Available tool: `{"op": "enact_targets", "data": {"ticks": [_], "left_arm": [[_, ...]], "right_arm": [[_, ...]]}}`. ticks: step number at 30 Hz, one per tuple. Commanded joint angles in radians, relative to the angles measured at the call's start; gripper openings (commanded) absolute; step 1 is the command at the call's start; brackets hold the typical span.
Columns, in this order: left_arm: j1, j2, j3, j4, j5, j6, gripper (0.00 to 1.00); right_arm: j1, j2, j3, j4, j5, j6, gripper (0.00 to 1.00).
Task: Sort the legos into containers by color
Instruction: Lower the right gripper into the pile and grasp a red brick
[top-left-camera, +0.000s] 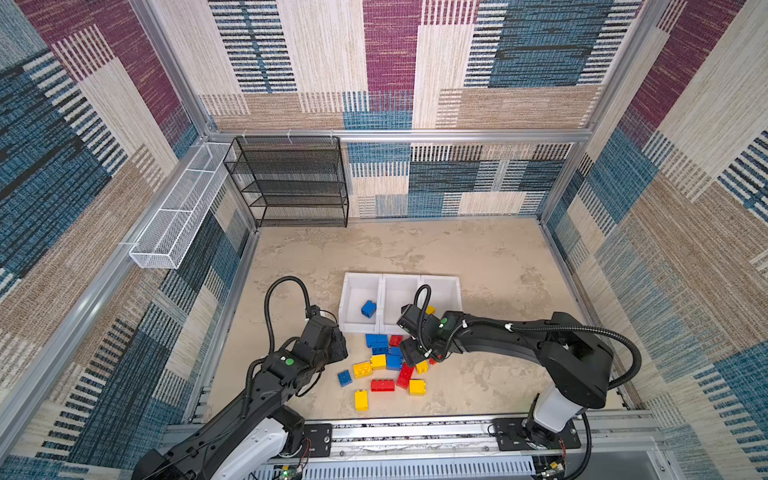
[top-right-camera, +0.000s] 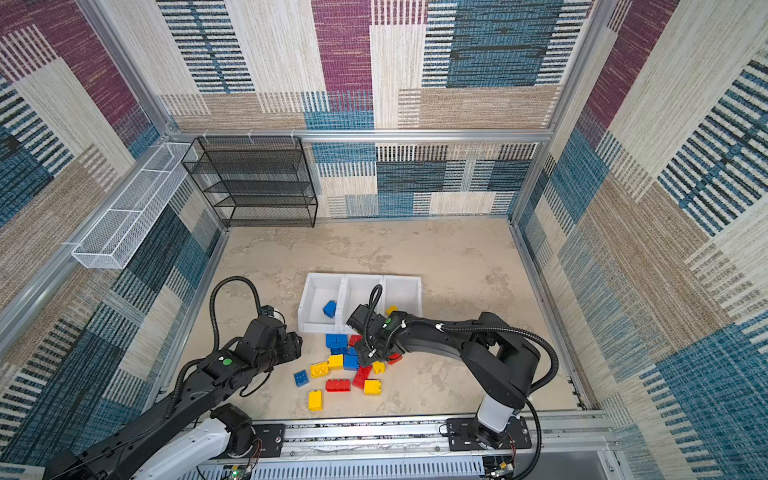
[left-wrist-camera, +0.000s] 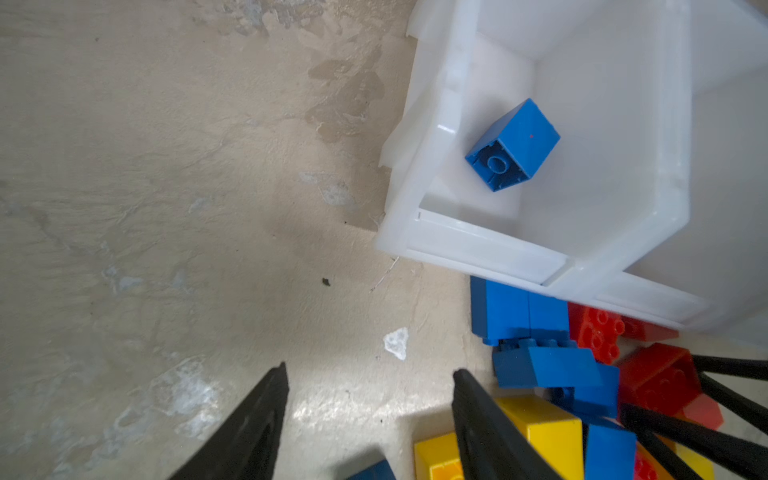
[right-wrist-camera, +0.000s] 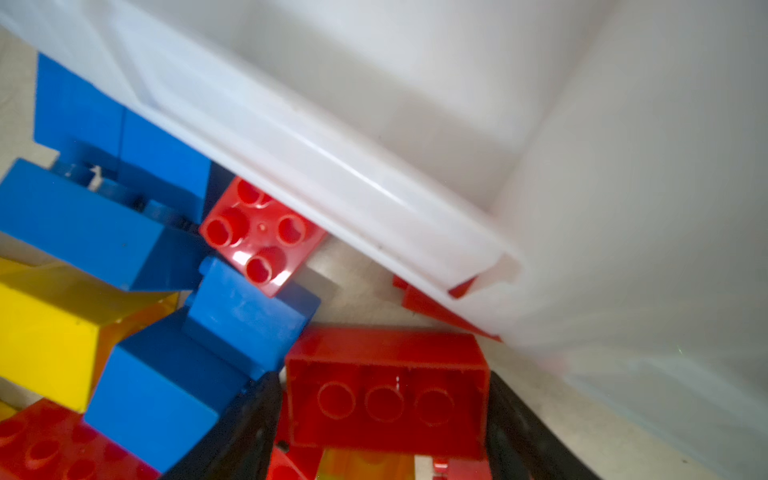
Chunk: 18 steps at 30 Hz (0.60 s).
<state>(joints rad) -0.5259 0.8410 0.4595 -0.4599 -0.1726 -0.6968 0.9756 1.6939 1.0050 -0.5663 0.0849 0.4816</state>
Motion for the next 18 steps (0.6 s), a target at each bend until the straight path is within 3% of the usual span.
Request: {"op": "enact_targets", "data": {"ticks": [1, 8, 18], "left_arm": [[0.001, 0.001, -0.003, 0.003, 0.010, -0.013, 0.66], [0.002, 0.000, 0.001, 0.001, 0.010, -0.010, 0.66], [0.001, -0.008, -0.004, -0.005, 0.008, -0.015, 0.66]], "right_arm": [[0.002, 0.016, 0.012, -0.013, 0.028, 0.015, 0.74], [0.002, -0.011, 0.018, -0.034, 0.053, 0.021, 0.64], [-0.002, -0.154, 0.090, -0.034, 0.086, -0.026, 0.59]]}}
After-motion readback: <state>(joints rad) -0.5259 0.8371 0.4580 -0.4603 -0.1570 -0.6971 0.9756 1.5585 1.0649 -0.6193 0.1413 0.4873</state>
